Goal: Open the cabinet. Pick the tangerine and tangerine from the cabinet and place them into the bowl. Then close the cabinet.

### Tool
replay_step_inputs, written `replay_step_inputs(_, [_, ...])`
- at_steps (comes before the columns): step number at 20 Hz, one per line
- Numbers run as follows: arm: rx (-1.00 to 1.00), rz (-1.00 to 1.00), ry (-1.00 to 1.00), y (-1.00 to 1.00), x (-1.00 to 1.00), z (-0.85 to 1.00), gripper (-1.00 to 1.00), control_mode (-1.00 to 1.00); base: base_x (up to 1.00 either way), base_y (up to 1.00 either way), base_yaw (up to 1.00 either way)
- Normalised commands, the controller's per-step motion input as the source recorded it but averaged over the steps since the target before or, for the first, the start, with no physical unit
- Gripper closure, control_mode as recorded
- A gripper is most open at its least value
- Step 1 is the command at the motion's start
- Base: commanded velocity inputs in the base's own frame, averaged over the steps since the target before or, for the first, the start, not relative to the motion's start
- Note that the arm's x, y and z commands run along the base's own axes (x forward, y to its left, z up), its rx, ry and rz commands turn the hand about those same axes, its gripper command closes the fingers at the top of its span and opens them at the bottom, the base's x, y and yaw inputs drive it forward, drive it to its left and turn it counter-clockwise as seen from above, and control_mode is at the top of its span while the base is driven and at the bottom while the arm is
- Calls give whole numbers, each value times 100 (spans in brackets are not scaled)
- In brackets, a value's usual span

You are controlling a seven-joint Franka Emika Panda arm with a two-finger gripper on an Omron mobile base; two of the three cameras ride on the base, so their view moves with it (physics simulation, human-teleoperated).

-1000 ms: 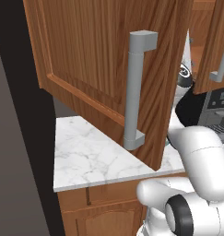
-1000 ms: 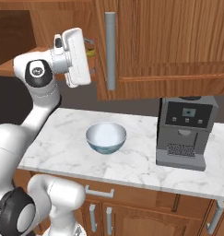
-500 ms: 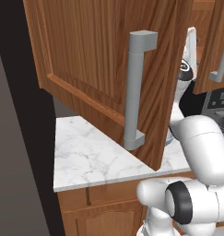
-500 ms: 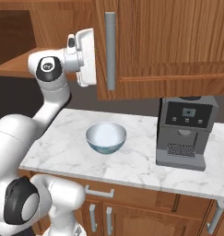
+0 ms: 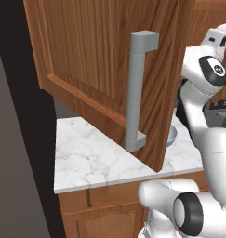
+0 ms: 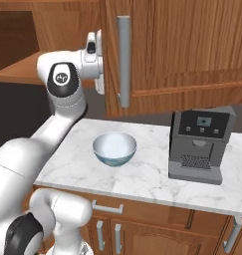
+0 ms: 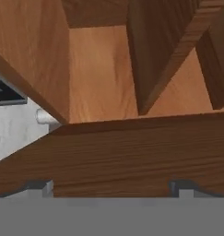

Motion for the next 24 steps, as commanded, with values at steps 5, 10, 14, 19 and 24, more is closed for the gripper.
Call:
replay_step_inputs(5, [8,-1,-39,-82,-96,18,-100,-100,0,0,0])
replay_step_inputs(10, [1,-5,-31,-75,-51,1,-100,-100,0,0,0])
replay_step_inputs(14, [0,-3,-27,-67,-22,0,-100,-100,0,0,0])
replay_step_inputs(19, [4,0,-30,-10,-39,12,-100,-100,0,0,0])
replay_step_inputs(24, [0,0,-31,83,-92,28,-100,-100,0,0,0])
